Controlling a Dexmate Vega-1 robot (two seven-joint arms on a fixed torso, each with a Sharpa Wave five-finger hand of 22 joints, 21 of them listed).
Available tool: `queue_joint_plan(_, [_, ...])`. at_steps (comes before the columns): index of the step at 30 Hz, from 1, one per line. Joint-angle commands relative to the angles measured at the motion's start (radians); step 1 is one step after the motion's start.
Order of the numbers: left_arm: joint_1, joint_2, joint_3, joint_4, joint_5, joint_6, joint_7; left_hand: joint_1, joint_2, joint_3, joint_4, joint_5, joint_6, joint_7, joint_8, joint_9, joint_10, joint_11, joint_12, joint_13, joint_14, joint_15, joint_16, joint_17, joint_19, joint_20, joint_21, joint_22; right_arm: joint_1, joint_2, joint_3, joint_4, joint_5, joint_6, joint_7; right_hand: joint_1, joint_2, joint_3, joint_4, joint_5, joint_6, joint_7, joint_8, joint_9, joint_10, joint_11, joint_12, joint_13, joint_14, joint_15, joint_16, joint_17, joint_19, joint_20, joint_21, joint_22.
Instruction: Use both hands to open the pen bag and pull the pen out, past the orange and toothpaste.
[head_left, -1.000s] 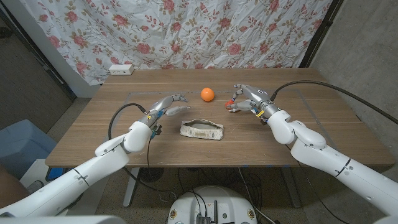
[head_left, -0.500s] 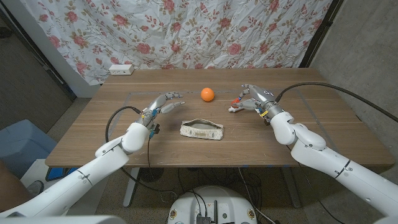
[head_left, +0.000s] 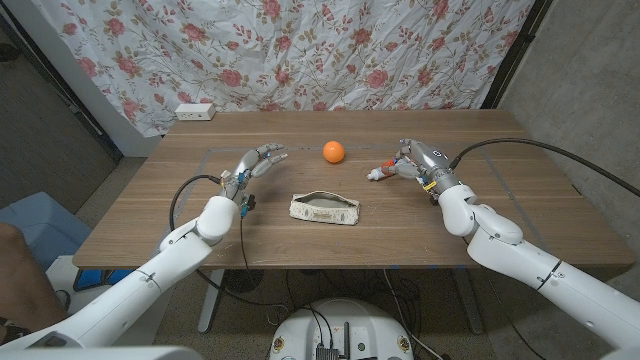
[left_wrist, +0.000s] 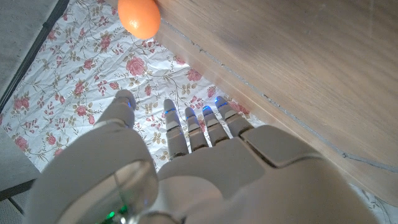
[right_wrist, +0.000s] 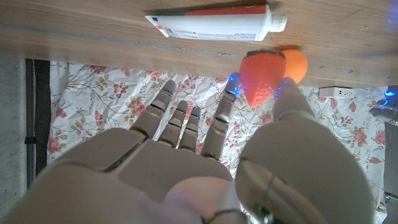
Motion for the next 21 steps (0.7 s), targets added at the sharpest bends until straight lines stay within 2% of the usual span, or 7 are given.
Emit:
queue_joint_plan(1, [-0.047, -0.064, 0.006, 0.116, -0.097, -0.080, -0.018, -0.015, 0.000, 0.001, 0.002, 0.002, -0.024, 0.000, -0.001, 0.002, -0.012, 0.000, -0.002, 0.004, -0.011, 0.004, -0.004, 0.001, -0.006, -0.002, -0.005, 0.003, 0.004, 0.019, -0.031, 0.049, 0.010, -0.035, -0.053, 0.007, 0.007, 0.000, -0.002, 0.000, -0.007, -0.004, -0.003, 0.000, 0.007, -0.001, 0.005, 0.002, 0.014, -0.009, 0.006, 0.006, 0.008, -0.002, 0.006, 0.003])
queue_joint_plan(15, [-0.044, -0.106, -0.010, 0.160, -0.183, -0.122, -0.010, -0.028, 0.006, 0.002, 0.003, 0.003, -0.053, -0.002, 0.001, 0.001, -0.019, 0.002, 0.001, 0.004, -0.019, 0.005, -0.001, 0.002, -0.011, -0.004, -0.005, 0.003, 0.029, 0.039, -0.066, 0.112, 0.026, -0.048, -0.085, 0.009, 0.010, -0.001, -0.002, 0.000, -0.015, -0.009, -0.004, -0.001, 0.011, 0.000, 0.005, 0.002, 0.027, -0.018, 0.012, 0.008, 0.013, -0.004, 0.006, 0.003])
queue_joint_plan(21, [-0.046, -0.123, -0.012, 0.181, -0.210, -0.144, -0.015, -0.037, 0.025, 0.008, 0.010, 0.005, -0.062, -0.002, 0.003, 0.001, -0.022, 0.006, 0.002, 0.004, -0.022, 0.008, 0.001, 0.004, -0.013, -0.002, -0.004, 0.003, 0.035, 0.039, -0.073, 0.126, 0.035, -0.051, -0.094, 0.010, 0.011, -0.001, -0.002, 0.000, -0.020, -0.011, -0.005, -0.001, 0.011, -0.001, 0.005, 0.002, 0.028, -0.018, 0.013, 0.009, 0.014, -0.005, 0.006, 0.003])
